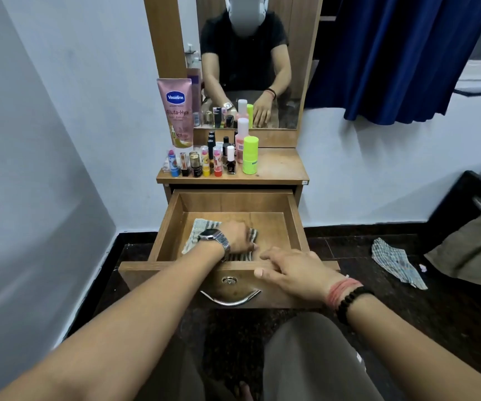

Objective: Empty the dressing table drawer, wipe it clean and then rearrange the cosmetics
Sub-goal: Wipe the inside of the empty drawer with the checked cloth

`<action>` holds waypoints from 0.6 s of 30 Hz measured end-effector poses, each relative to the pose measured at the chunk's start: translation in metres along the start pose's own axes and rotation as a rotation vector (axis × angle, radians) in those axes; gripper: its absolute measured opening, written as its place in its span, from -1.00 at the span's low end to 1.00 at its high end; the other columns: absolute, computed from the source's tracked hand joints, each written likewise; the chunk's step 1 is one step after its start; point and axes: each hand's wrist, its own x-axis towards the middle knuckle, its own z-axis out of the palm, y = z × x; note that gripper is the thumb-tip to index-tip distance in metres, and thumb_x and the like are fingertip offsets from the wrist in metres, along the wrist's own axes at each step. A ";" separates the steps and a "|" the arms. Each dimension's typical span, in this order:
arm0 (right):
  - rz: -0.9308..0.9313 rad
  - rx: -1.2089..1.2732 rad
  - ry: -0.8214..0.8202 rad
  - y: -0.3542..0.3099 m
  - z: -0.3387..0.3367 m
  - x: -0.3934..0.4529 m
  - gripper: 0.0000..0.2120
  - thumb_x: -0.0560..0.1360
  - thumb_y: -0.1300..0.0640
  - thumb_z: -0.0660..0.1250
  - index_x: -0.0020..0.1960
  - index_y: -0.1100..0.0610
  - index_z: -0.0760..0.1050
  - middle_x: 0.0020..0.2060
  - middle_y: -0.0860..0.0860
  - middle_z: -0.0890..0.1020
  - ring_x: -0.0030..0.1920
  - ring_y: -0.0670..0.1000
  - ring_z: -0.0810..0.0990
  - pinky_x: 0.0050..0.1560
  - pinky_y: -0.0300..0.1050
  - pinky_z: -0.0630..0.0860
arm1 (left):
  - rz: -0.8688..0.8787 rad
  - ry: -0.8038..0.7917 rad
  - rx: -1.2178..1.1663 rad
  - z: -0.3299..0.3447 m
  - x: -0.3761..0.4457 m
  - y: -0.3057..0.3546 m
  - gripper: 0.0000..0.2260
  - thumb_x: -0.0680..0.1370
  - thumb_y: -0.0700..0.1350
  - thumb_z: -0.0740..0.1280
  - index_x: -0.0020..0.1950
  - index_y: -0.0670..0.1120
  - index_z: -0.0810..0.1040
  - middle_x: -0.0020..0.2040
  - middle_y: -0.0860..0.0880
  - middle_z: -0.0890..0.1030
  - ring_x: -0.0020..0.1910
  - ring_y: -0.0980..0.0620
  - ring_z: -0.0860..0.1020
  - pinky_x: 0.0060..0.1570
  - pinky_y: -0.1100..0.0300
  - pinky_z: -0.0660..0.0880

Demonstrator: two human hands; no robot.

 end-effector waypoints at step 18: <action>-0.070 -0.029 -0.103 0.001 -0.008 -0.005 -0.34 0.54 -0.29 0.13 0.53 0.00 0.12 0.53 -0.01 0.15 0.50 0.06 0.15 0.43 0.08 0.07 | -0.155 -0.018 -0.889 -0.013 0.039 0.004 -0.77 0.64 -0.07 0.19 -0.14 -0.11 0.53 -0.29 -0.03 0.56 -0.42 0.11 0.49 -0.41 0.29 0.45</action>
